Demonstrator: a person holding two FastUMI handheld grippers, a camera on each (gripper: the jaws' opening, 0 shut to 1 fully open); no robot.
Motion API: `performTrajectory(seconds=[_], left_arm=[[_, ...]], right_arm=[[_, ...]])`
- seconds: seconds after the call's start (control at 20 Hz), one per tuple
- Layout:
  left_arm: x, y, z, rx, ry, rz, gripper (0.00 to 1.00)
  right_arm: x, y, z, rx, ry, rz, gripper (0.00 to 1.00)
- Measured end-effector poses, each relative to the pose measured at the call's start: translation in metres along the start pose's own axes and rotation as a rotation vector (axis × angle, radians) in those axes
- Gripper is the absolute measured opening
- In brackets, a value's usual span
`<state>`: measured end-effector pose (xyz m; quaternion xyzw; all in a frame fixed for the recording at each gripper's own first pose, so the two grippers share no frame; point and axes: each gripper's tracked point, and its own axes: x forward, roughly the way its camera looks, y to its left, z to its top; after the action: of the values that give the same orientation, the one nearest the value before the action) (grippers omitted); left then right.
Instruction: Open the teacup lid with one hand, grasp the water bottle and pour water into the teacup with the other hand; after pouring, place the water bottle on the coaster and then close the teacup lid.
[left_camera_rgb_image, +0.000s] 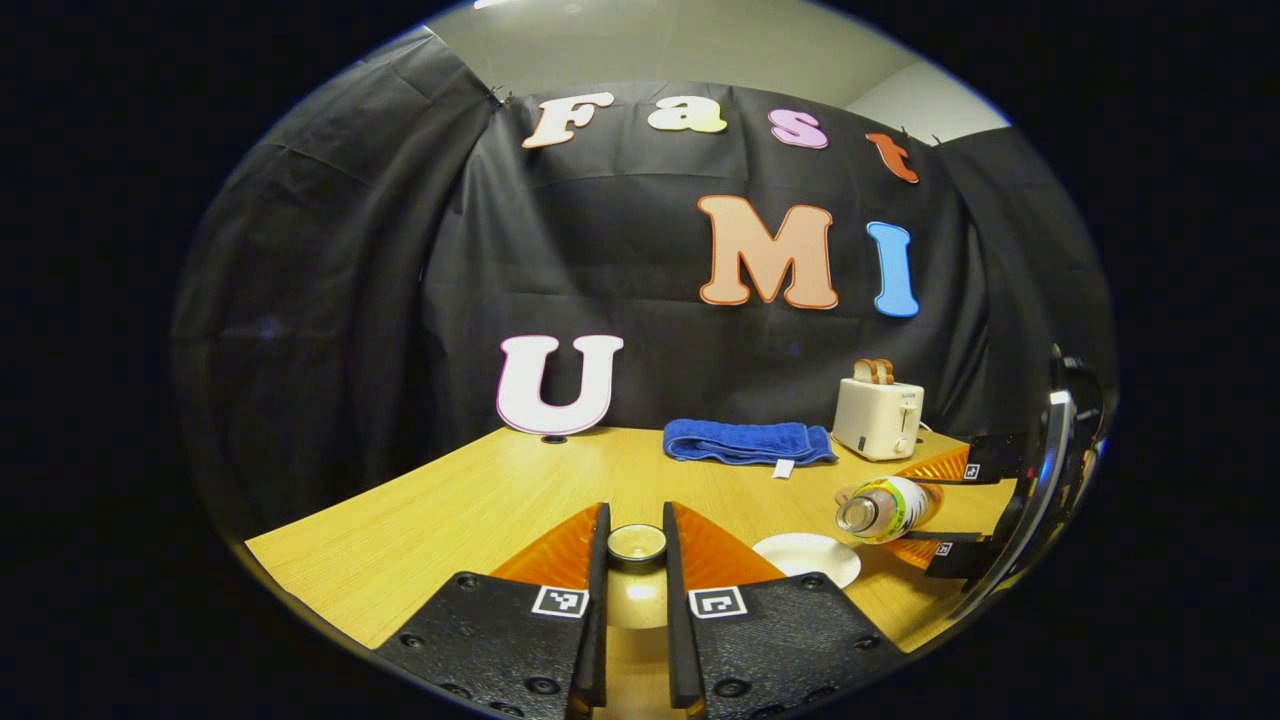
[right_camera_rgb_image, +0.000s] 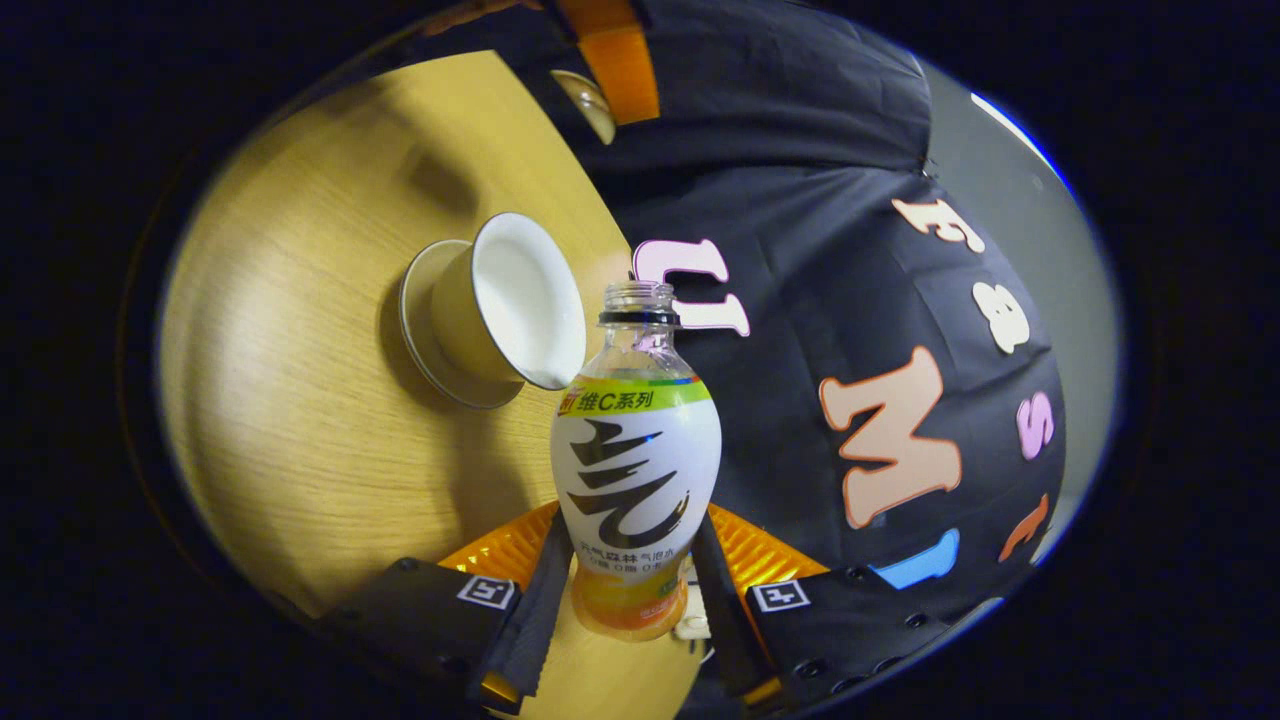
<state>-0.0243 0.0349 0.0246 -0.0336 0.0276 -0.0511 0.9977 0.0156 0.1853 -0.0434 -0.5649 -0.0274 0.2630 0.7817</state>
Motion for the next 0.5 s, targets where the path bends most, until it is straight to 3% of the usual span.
performTrajectory(seconds=[0.15, 0.4, 0.5], left_arm=[[0.005, -0.015, -0.002, 0.003, 0.008, -0.024, 0.21], [0.009, -0.043, -0.003, 0.005, 0.015, -0.075, 0.22], [0.01, -0.053, -0.004, 0.008, 0.019, -0.096, 0.22]], right_arm=[[-0.003, -0.007, -0.006, 0.233, 0.006, 0.001, 0.68], [0.007, -0.033, -0.025, 0.495, 0.025, -0.049, 0.71], [0.011, -0.046, -0.034, 0.608, 0.028, -0.071, 0.67]])
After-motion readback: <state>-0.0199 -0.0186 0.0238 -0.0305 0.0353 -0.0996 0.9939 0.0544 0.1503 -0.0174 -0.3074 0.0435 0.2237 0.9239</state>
